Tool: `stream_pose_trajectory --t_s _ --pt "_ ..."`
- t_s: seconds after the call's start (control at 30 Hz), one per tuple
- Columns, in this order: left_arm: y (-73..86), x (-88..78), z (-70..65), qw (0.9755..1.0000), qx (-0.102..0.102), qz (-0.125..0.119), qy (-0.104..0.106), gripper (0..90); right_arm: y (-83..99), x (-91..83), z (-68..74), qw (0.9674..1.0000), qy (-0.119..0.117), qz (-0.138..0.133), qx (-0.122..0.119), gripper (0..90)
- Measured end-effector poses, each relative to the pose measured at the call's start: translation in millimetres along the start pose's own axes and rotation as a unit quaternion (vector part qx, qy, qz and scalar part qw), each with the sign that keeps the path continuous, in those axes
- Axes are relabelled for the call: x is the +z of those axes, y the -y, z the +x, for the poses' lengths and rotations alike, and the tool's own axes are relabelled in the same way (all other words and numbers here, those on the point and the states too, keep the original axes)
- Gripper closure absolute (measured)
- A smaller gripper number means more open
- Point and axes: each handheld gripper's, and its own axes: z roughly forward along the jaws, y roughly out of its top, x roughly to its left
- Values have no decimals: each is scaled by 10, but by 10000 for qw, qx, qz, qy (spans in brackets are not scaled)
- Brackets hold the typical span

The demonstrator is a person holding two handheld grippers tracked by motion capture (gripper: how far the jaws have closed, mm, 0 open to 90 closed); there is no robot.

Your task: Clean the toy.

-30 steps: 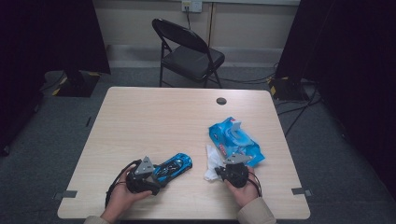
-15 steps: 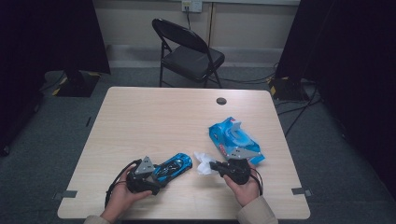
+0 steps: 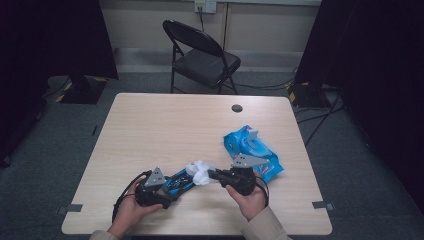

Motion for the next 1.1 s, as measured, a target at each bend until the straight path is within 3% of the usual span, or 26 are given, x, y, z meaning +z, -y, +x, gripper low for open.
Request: stream_pose_trajectory --t_s 0.2,0.4,0.53,0.63,0.9,1.0,1.1 --pt "0 0 1 10000 4 -1 0 236 -19 263 123 9994 -196 158 -231 864" --pt "0 1 0 10000 4 -3 4 237 53 484 188 9980 -527 295 -186 864" --pt "0 1 0 10000 0 -5 5 237 84 620 265 9962 -689 439 -306 863" --pt "-1 0 2 10000 15 -4 -5 237 103 722 323 9949 -704 584 -427 863" --pt "0 0 3 10000 19 -2 -6 237 242 1011 410 9907 -895 906 -477 861" --pt "-1 0 3 10000 20 -2 -6 237 253 1024 394 9909 -934 855 -461 861" --pt "0 0 1 10000 8 -8 -1 238 258 1027 419 9898 -900 876 -667 862"
